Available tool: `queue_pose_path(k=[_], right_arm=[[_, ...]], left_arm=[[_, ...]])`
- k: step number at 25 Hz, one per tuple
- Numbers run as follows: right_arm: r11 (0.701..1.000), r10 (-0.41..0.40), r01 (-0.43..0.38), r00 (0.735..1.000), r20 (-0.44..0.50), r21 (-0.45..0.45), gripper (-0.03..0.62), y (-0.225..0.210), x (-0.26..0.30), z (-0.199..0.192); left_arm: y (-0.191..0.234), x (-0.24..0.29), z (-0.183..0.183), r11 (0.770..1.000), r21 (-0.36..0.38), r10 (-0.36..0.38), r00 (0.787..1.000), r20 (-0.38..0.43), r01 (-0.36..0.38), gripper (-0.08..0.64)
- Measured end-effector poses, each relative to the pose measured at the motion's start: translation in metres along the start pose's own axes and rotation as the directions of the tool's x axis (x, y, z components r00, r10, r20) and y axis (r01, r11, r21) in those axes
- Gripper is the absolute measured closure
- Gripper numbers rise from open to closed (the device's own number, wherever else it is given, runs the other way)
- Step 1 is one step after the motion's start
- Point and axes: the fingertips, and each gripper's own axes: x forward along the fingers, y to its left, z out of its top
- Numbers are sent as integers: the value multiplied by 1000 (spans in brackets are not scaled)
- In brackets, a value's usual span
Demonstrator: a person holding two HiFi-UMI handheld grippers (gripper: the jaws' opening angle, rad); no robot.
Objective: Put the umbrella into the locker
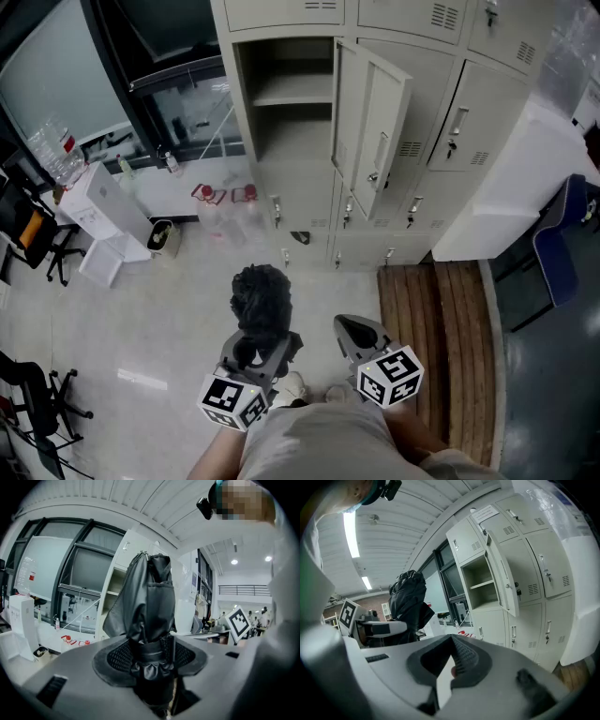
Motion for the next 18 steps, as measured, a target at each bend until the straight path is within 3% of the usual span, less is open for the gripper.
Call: queue_pose_path(k=[18], right_arm=[[1000,7,-8,999,-46,-26,565,16,28,-6]], left_arm=[[22,1,0,999,-12,-43,998,-39,42,334]])
